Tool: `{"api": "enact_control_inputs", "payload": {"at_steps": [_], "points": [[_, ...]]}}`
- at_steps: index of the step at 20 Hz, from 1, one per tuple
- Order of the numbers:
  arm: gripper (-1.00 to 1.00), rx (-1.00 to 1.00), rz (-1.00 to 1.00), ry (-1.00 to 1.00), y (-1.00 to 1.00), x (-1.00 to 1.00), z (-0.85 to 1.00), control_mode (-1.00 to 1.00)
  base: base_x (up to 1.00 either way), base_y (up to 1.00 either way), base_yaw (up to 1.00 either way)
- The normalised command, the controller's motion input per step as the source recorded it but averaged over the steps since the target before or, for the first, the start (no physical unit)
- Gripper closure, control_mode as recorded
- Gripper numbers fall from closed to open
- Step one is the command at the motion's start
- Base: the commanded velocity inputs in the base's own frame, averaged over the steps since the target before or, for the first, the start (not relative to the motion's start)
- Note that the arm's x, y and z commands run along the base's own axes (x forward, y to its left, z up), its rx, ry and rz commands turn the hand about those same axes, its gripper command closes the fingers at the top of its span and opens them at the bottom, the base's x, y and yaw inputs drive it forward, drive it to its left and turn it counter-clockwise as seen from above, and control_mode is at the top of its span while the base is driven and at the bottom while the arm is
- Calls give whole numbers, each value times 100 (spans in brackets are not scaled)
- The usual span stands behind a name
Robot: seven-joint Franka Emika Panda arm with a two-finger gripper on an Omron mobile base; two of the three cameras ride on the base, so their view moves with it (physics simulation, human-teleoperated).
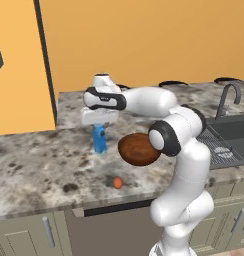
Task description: Gather the eggs and milk located in the vicinity of the sink area and place them right next to the bowl.
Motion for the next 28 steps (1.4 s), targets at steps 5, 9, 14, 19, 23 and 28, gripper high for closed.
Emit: {"api": "enact_control_inputs", "payload": {"at_steps": [5,9,14,19,23,28], "points": [[100,0,-3,1,-35,0,0,-100,0,0,0],[100,0,-18,4,0,8,0,-100,0,0,0],[100,0,-25,1,-1,6,0,-100,0,0,0],[100,-5,-24,0,-1,0,0,-100,0,0,0],[100,-3,-9,-2,-12,-5,-4,-100,0,0,0],[100,0,0,-1,-13,0,-29,-100,0,0,0]]}}
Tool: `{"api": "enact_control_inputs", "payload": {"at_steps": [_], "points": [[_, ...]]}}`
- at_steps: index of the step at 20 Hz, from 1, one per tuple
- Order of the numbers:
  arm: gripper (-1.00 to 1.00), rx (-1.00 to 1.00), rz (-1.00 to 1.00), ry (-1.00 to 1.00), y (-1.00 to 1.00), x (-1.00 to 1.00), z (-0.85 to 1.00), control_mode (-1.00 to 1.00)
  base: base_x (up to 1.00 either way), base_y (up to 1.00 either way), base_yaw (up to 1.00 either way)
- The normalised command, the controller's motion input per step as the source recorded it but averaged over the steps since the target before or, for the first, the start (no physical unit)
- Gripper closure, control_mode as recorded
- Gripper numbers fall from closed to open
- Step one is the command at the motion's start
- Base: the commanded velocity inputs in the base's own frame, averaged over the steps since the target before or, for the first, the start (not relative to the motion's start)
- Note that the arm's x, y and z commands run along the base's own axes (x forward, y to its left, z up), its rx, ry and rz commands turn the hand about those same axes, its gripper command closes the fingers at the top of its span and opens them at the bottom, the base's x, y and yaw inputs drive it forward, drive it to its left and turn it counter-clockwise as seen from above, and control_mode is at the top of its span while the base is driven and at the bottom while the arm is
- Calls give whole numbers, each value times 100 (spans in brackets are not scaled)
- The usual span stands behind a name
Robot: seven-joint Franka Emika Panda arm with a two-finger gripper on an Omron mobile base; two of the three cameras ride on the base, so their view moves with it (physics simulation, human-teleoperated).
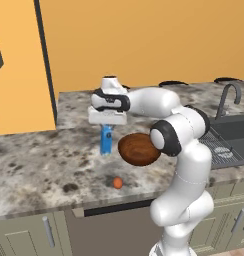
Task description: Gather the eggs and milk located in the vicinity of the sink area and place them right next to the bowl.
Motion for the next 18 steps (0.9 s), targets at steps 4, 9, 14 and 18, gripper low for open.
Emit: {"api": "enact_control_inputs", "payload": {"at_steps": [4,9,14,18], "points": [[100,0,0,-1,-1,0,-13,-100,0,0,0],[100,0,1,-11,0,0,0,-100,0,0,0],[100,-1,0,-16,-7,0,-2,-100,0,0,0],[100,-1,0,-9,-11,-1,-1,-100,0,0,0]]}}
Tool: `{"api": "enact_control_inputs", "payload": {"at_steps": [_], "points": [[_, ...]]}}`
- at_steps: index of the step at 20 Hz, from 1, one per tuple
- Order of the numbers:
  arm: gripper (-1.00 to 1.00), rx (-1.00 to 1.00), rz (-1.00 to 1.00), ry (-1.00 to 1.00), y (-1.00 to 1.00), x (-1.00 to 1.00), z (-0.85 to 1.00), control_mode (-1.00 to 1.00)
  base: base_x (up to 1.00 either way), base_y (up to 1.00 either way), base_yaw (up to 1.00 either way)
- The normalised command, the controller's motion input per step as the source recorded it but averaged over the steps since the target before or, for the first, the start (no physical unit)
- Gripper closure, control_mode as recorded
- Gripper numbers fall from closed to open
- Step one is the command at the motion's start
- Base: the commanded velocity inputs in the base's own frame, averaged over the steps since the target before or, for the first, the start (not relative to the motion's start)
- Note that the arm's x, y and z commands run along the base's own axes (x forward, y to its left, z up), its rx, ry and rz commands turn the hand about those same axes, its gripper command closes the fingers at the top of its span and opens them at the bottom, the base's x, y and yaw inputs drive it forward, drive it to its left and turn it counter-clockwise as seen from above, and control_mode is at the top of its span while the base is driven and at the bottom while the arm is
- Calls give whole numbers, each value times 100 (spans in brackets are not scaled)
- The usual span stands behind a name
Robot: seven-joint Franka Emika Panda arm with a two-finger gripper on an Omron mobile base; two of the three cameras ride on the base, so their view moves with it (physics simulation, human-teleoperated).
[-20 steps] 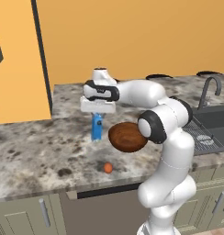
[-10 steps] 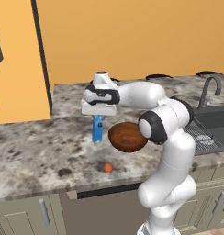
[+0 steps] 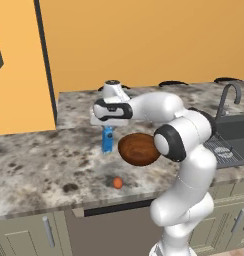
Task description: Gather the eggs and milk located in the vicinity of the sink area and place them right next to the bowl.
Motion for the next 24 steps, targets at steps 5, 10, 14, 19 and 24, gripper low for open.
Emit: {"api": "enact_control_inputs", "payload": {"at_steps": [5,10,14,19,24], "points": [[100,0,0,-1,-11,-4,-6,-100,0,0,0],[100,0,0,0,-5,0,-13,-100,0,0,0],[-100,0,0,0,0,0,0,-100,0,0,0],[-100,0,0,0,0,0,0,-100,0,0,0],[-100,0,0,0,0,0,0,-100,0,0,0]]}}
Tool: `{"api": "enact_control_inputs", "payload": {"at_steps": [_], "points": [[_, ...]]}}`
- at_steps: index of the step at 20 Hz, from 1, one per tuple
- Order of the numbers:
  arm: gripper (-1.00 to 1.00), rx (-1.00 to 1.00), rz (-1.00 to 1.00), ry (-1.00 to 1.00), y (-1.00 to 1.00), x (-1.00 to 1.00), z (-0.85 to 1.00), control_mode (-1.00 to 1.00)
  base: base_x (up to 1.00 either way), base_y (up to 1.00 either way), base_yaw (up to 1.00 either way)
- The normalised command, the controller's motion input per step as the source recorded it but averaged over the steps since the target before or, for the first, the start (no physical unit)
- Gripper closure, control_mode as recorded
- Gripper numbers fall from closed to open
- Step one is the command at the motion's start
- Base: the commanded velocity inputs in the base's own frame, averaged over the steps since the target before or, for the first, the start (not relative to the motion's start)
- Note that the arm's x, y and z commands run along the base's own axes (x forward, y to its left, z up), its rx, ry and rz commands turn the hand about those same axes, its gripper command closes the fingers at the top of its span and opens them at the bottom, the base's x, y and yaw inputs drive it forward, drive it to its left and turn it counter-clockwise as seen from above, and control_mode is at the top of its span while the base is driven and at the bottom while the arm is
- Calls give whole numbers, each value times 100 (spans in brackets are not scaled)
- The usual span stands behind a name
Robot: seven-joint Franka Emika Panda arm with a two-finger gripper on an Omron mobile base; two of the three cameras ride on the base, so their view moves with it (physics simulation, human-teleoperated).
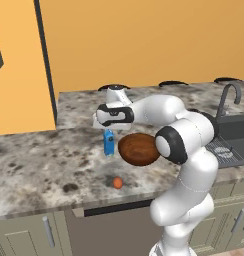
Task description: Gather the eggs and milk located in the vicinity of the sink area and place them right next to the bowl.
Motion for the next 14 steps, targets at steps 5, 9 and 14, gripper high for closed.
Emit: {"api": "enact_control_inputs", "payload": {"at_steps": [5,9,14], "points": [[-100,0,0,-2,-10,-6,40,-100,0,0,0],[-100,0,0,-1,-24,-71,47,-100,0,0,0],[-100,0,0,1,-25,-93,4,-100,0,0,0]]}}
